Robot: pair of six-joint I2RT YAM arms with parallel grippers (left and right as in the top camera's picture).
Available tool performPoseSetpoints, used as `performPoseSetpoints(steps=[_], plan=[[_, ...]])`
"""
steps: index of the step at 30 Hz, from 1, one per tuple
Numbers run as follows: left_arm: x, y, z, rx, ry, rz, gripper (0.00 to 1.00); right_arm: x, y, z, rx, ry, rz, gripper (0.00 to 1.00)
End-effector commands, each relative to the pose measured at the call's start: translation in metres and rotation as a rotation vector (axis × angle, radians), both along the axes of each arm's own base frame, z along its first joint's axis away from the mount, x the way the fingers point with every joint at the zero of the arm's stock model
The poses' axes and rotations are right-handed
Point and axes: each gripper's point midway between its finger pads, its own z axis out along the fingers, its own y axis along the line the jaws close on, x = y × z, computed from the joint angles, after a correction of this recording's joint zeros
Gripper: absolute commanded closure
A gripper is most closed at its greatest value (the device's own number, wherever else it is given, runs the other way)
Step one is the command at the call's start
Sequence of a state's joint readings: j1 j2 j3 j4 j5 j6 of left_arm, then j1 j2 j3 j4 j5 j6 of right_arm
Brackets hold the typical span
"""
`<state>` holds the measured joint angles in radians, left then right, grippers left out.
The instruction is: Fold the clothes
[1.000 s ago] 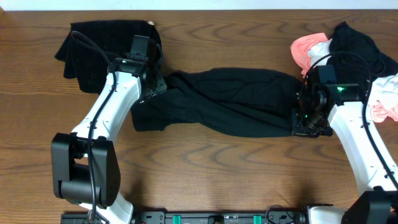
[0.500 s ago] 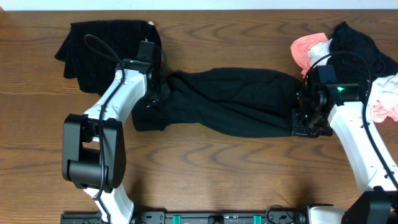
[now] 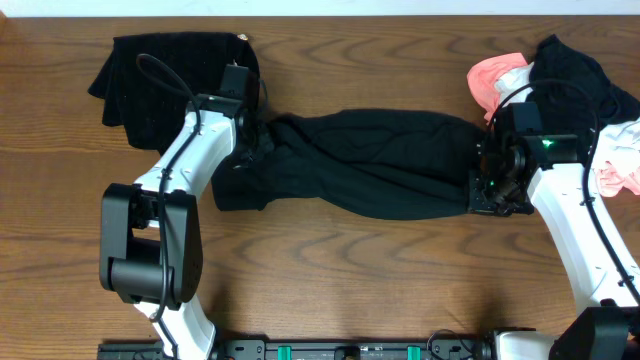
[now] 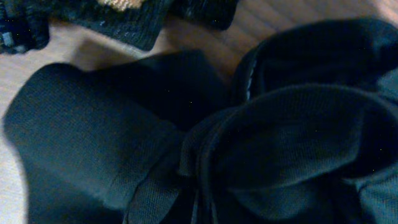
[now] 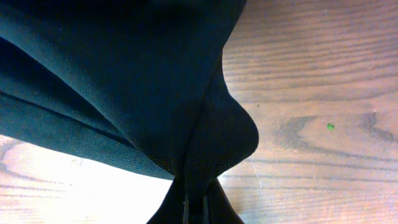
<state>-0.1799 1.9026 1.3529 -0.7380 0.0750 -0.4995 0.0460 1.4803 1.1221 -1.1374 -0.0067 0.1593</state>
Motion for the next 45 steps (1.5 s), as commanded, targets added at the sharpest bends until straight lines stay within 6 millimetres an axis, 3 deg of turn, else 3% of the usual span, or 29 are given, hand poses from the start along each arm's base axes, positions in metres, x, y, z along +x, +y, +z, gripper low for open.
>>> performPoseSetpoints(steps=[1,5,12,20,26,29,33,39,45], plan=[[0.023,0.009,0.054,0.04,-0.135,-0.028,0.94,0.009,-0.002,0.008,0.002,-0.038,0.017,0.99],[0.027,0.026,0.115,0.105,-0.257,0.001,0.94,0.036,0.002,0.039,0.03,-0.146,0.04,0.99],[0.008,0.047,0.228,0.174,-0.536,0.028,0.94,0.084,0.003,0.131,0.009,-0.402,0.12,0.99],[-0.028,0.066,0.335,0.191,-0.875,0.096,0.94,0.107,-0.011,0.209,-0.053,-0.616,0.165,0.99],[-0.057,0.077,0.398,0.19,-1.093,0.151,0.94,0.116,-0.026,0.254,-0.101,-0.746,0.169,0.99],[-0.063,0.078,0.418,0.182,-1.169,0.16,0.94,0.125,-0.035,0.272,-0.131,-0.82,0.169,0.99],[-0.056,0.077,0.434,0.175,-1.234,0.167,0.94,0.139,-0.042,0.29,-0.165,-0.91,0.173,0.99],[-0.019,0.071,0.433,0.179,-1.264,0.163,0.94,0.162,-0.044,0.309,-0.206,-1.018,0.2,0.99],[0.036,0.062,0.425,0.227,-1.308,0.123,0.94,0.203,-0.048,0.301,-0.22,-1.064,0.204,0.99]])
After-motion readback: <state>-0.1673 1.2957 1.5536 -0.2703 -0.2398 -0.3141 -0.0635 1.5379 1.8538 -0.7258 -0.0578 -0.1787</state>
